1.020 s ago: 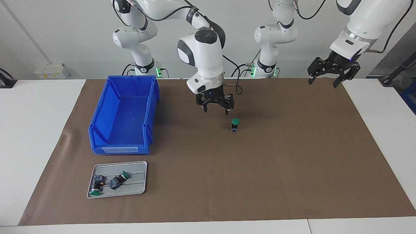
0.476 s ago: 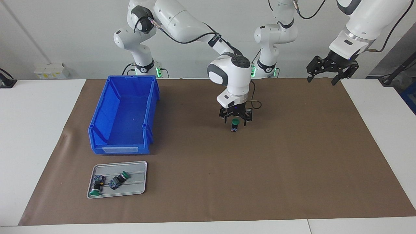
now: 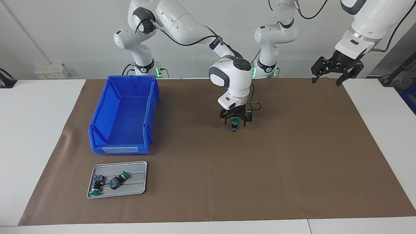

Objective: Place and press button with both arms
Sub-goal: 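Reach the right gripper over to the green button on the table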

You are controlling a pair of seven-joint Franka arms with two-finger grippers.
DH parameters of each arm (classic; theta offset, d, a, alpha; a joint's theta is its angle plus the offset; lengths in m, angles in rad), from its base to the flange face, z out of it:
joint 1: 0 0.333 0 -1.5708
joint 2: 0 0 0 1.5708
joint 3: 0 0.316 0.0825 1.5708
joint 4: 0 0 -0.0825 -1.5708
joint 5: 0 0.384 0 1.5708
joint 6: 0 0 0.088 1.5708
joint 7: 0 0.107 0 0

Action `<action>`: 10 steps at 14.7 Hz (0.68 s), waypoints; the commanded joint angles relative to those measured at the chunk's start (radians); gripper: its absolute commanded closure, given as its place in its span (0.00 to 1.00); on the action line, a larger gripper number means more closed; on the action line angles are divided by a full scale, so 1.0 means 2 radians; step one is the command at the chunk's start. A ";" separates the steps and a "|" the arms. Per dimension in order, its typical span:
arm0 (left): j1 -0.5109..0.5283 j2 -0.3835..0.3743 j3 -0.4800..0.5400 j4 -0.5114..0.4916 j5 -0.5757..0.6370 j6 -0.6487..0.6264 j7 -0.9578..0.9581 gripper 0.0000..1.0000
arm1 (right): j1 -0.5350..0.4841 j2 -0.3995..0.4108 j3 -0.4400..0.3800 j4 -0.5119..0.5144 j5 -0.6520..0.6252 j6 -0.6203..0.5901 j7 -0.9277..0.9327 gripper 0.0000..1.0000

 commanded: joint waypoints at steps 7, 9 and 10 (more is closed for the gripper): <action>-0.062 -0.015 0.069 -0.011 0.007 0.009 0.013 0.00 | 0.000 -0.006 0.000 -0.025 -0.015 0.020 0.000 0.62; -0.066 -0.017 0.069 -0.015 0.008 0.004 0.012 0.00 | 0.001 -0.006 0.000 -0.021 -0.015 0.020 0.003 1.00; -0.067 -0.018 0.069 -0.016 0.008 0.004 0.012 0.00 | 0.007 -0.006 0.000 -0.017 -0.014 0.019 0.001 1.00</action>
